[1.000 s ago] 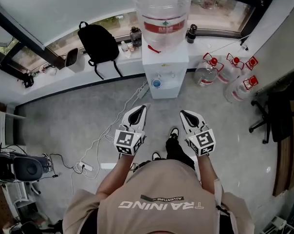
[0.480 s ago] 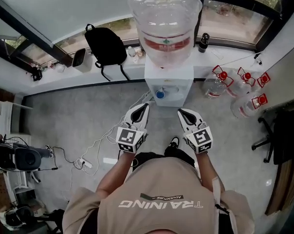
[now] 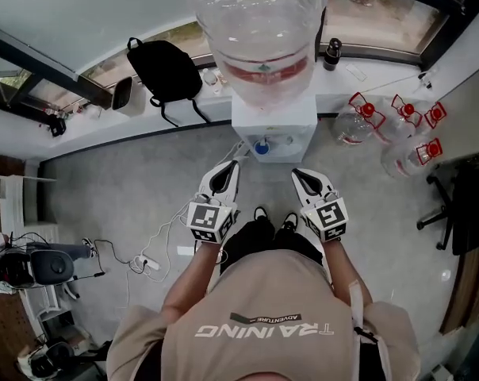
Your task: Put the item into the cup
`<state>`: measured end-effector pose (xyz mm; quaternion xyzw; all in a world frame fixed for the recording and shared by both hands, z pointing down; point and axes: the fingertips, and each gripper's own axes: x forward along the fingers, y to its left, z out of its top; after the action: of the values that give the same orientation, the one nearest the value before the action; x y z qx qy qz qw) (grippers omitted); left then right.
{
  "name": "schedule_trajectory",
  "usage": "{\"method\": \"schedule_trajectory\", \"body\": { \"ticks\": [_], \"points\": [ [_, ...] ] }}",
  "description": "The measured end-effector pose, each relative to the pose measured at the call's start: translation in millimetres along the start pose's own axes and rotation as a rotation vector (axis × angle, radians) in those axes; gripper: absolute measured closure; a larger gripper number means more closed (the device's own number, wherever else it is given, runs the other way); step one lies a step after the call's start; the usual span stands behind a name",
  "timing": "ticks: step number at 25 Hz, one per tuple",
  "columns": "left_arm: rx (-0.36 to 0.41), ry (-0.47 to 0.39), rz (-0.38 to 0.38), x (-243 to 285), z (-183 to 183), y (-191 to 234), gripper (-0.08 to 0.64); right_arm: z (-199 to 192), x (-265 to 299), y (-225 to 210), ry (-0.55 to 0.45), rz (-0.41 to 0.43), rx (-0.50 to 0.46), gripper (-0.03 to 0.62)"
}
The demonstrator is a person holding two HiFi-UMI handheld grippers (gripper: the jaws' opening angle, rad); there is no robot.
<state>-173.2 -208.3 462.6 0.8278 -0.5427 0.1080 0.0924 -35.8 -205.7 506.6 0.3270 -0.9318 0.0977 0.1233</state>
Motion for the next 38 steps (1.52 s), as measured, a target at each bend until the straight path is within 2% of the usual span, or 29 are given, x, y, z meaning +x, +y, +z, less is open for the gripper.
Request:
{"method": "schedule_trajectory", "body": {
  "ticks": [5,10,18,23,27,34,38],
  "points": [
    [-0.019,0.003,-0.053,7.5,-3.5,14.1,0.554,0.6,15.1,0.1,0.012,-0.065,-0.014,0.581],
    [-0.02,0.017,-0.121,21.0,-17.2,29.4,0.554,-3.3,37.9,10.1,0.045,-0.077,-0.042,0.581],
    [0.045,0.099,-0.218,52.0,-48.7,30.0,0.554,-33.7,48.5,1.7,0.079,-0.113,-0.026,0.581],
    [0.012,0.108,-0.181,67.0,-57.0,28.5,0.554,-52.3,44.0,-18.1,0.083,-0.093,-0.017,0.581],
    [-0.014,0.119,-0.153,74.5,-76.9,31.8,0.554,-74.8,50.9,-30.8,0.087,-0.103,-0.001,0.581],
    [-0.066,0.155,-0.103,103.5,-137.5,36.3,0.554,-156.3,71.6,-33.8,0.148,-0.08,0.067,0.581],
    [-0.142,0.196,-0.078,123.1,-180.2,38.8,0.554,-198.2,88.4,-30.8,0.166,-0.031,0.064,0.581]
  ]
}}
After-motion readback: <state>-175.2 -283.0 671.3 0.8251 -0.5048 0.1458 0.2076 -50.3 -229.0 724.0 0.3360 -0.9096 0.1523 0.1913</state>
